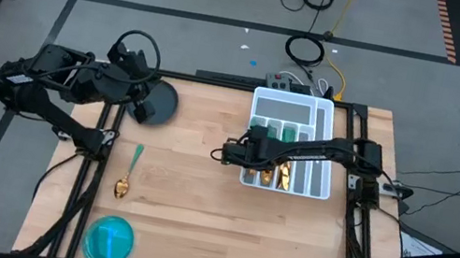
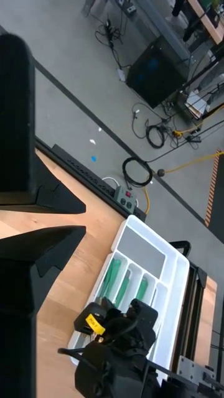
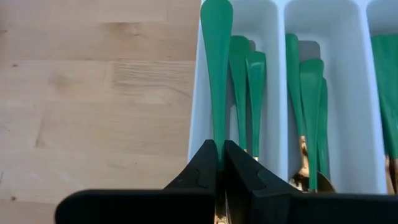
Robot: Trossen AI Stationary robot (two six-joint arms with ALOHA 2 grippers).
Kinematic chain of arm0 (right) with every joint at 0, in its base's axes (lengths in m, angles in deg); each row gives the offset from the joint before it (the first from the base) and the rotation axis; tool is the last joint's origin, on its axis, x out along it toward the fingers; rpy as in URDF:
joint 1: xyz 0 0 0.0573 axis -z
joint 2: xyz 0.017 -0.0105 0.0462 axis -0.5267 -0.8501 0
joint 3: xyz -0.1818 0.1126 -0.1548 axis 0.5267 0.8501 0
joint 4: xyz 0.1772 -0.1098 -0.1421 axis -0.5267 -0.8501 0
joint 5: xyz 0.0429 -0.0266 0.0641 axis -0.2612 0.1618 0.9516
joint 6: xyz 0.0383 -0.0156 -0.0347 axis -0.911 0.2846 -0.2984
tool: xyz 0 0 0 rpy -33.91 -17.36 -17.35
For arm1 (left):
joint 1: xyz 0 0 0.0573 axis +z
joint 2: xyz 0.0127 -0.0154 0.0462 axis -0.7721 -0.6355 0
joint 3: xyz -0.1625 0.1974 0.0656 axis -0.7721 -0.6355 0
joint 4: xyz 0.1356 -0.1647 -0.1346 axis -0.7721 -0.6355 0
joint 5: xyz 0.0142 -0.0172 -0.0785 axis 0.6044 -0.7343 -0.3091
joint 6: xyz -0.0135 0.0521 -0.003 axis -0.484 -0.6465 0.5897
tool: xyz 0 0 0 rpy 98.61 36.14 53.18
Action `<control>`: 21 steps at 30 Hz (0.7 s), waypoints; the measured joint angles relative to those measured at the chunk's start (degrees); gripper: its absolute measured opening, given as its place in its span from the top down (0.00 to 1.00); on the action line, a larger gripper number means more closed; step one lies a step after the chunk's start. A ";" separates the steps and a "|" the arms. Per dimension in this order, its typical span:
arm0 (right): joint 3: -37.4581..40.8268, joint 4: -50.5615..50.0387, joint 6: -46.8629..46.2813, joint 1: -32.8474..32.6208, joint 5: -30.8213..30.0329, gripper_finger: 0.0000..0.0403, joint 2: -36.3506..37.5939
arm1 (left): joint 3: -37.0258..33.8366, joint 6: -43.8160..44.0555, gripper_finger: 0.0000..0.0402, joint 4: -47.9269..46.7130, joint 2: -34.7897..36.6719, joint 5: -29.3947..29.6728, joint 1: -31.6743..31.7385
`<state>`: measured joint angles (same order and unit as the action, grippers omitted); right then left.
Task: Sort silverware
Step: Put the green fork into the white silverware organizer
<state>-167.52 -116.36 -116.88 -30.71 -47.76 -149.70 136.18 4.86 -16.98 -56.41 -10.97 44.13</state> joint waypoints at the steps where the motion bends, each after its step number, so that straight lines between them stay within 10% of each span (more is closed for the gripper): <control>1: 0.00 0.32 0.03 -0.01 0.00 1.00 -0.19 | 0.00 0.00 0.88 -0.02 0.00 0.00 0.00; 21: 6.09 5.45 -3.90 -0.03 1.44 1.00 -0.28 | 0.00 0.04 0.88 0.00 -0.02 0.02 0.00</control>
<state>-161.43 -110.91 -120.78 -30.74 -46.32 -149.97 136.18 4.90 -16.98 -56.43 -10.95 44.13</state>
